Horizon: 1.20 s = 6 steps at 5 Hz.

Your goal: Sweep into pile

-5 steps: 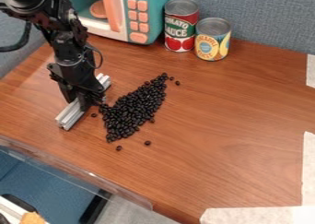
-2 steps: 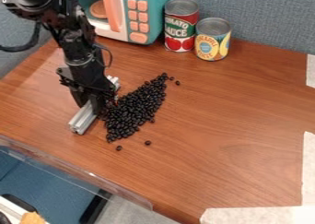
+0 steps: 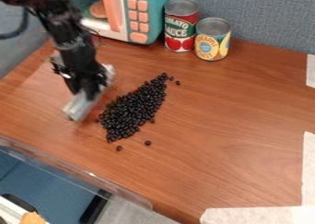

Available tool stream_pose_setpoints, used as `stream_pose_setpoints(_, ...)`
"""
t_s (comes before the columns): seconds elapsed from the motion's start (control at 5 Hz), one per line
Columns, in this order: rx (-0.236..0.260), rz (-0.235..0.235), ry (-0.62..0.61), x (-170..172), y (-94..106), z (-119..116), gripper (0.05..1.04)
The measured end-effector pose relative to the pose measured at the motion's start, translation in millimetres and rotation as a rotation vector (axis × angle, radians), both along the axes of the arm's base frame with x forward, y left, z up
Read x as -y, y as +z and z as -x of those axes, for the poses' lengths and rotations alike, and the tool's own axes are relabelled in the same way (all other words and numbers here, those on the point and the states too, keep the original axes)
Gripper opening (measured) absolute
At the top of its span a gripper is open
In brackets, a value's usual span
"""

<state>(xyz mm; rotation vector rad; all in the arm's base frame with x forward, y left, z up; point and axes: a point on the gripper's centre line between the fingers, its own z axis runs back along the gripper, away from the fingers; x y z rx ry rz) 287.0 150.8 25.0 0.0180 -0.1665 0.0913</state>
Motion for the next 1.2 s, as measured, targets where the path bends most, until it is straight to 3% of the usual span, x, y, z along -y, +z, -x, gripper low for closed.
stream_pose_setpoints(0.2,0.022,-0.014,0.010,-23,10.9,-5,0.360)
stream_pose_setpoints(0.6,-0.055,-0.011,-0.014,-48,-19.5,-12,0.360)
stream_pose_setpoints(0.8,-0.077,-0.031,-0.040,-53,-19.6,-13,0.422)
stream_pose_setpoints(1.0,-0.113,-0.014,-0.034,-50,-19.7,-9,0.736)
stream_pose_setpoints(1.2,-0.096,-0.028,-0.011,-50,8.1,-7,0.989)
